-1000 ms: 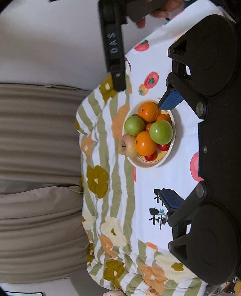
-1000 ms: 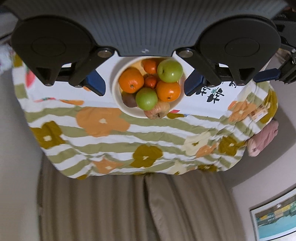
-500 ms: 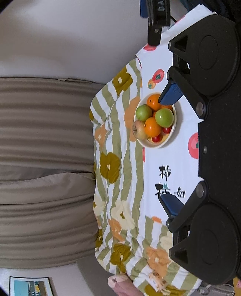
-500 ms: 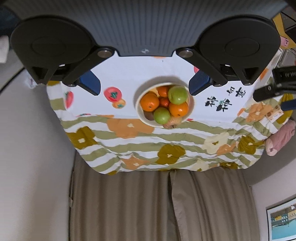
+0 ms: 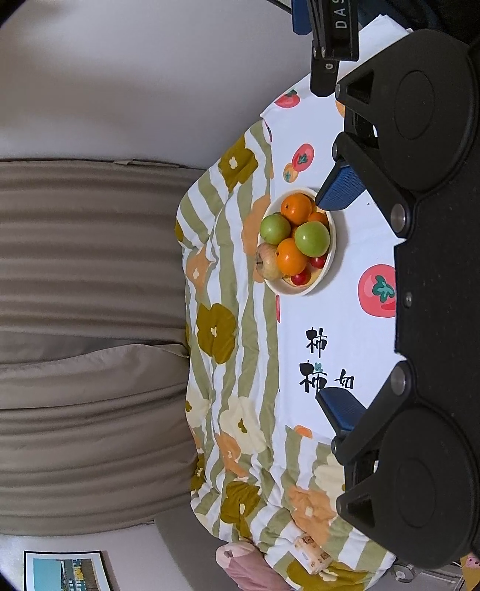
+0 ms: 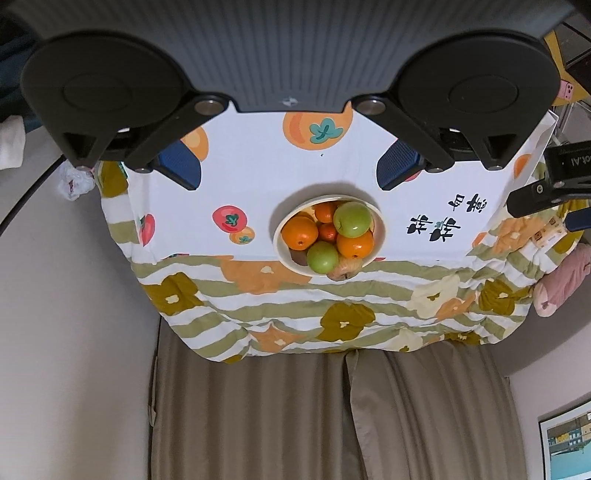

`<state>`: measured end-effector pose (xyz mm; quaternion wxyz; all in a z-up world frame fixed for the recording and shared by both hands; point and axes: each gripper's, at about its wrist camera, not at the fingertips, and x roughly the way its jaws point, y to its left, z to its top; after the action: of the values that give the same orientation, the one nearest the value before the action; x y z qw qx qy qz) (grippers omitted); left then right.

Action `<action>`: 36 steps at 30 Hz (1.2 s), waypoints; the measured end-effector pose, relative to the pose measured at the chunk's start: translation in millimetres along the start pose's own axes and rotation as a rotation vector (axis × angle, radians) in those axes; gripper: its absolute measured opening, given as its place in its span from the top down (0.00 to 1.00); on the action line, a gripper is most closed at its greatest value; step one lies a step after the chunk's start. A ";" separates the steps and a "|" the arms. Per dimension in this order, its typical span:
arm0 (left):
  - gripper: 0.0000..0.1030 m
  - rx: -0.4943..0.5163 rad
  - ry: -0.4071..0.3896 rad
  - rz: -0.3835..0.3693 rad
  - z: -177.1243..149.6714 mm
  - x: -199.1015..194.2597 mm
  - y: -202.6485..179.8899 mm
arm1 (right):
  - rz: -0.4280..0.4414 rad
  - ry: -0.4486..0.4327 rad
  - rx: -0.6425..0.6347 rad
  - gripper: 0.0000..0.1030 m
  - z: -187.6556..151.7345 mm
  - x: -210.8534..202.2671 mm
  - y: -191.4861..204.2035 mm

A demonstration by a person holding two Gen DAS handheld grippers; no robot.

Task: Organize fruits

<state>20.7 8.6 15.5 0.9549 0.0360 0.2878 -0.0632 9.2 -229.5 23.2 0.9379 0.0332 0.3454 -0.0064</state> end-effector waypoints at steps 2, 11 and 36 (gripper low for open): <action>0.00 0.000 0.000 0.001 -0.3 0.2 -0.6 | -0.005 0.000 0.004 0.00 -0.3 -0.5 -0.5; 0.00 0.001 0.002 0.000 -0.8 1.3 0.3 | -0.025 0.015 0.028 0.00 -2.3 2.1 -3.5; 0.00 0.002 0.001 0.004 2.0 4.1 1.0 | -0.039 0.024 0.035 0.00 -3.1 6.5 -12.6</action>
<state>25.3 9.0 14.9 0.9548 0.0376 0.2883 -0.0614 11.7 -241.7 15.9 0.9326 0.0430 0.3571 -0.0302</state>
